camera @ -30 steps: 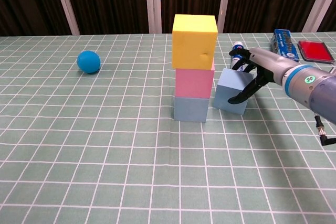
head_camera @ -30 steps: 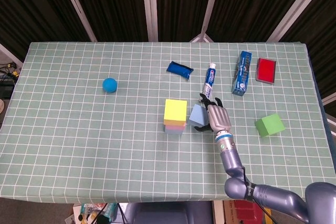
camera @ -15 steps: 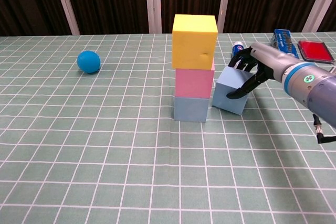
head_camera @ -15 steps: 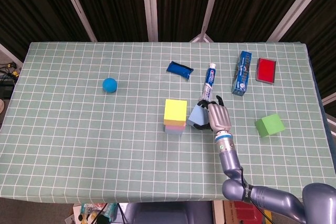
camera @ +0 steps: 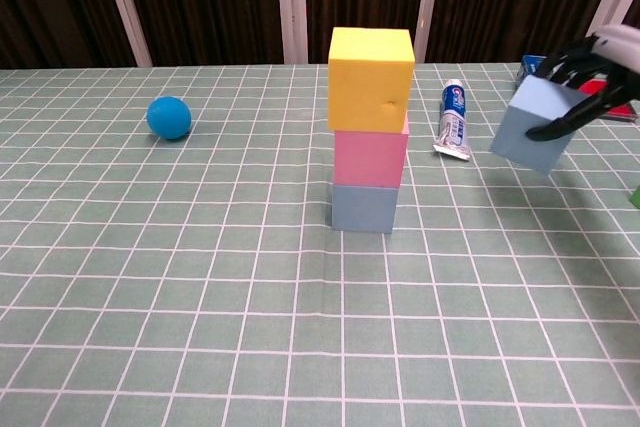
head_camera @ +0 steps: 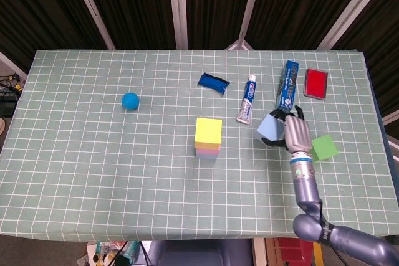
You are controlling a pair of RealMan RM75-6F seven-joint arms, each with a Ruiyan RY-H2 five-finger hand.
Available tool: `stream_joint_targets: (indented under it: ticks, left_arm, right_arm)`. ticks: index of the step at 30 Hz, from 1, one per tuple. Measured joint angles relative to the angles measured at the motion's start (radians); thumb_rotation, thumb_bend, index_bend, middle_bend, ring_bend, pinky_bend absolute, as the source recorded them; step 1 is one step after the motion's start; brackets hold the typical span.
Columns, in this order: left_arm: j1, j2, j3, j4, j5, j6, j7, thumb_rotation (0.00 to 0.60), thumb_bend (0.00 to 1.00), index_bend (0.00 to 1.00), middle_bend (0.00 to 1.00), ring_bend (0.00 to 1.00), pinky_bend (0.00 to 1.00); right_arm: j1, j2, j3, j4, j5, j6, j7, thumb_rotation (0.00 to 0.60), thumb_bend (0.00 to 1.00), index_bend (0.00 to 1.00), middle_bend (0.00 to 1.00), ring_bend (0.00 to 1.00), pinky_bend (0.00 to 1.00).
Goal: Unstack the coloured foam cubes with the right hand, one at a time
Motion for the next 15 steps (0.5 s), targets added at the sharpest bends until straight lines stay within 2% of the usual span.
stream_joint_targets:
  ticks: [6, 11, 15]
  left_arm:
    - [-0.003, -0.002, 0.001, -0.003, -0.001, -0.007, 0.010, 0.600, 0.26, 0.13, 0.00, 0.00, 0.00]
    - [-0.008, -0.003, -0.002, -0.003, -0.005, -0.014, 0.011, 0.600, 0.25, 0.13, 0.00, 0.00, 0.00]
    - [-0.011, -0.001, -0.003, -0.002, -0.008, -0.020, 0.009, 0.600, 0.25, 0.13, 0.00, 0.00, 0.00]
  right_arm:
    - [-0.140, 0.179, -0.039, -0.112, -0.114, 0.021, 0.199, 0.600, 0.28, 0.56, 0.56, 0.33, 0.00]
    - [-0.261, 0.301, -0.119, -0.188, -0.245, 0.058, 0.321, 0.600, 0.28, 0.56, 0.56, 0.33, 0.00]
    - [-0.327, 0.362, -0.172, -0.215, -0.313, 0.080, 0.414, 0.600, 0.28, 0.56, 0.56, 0.33, 0.00]
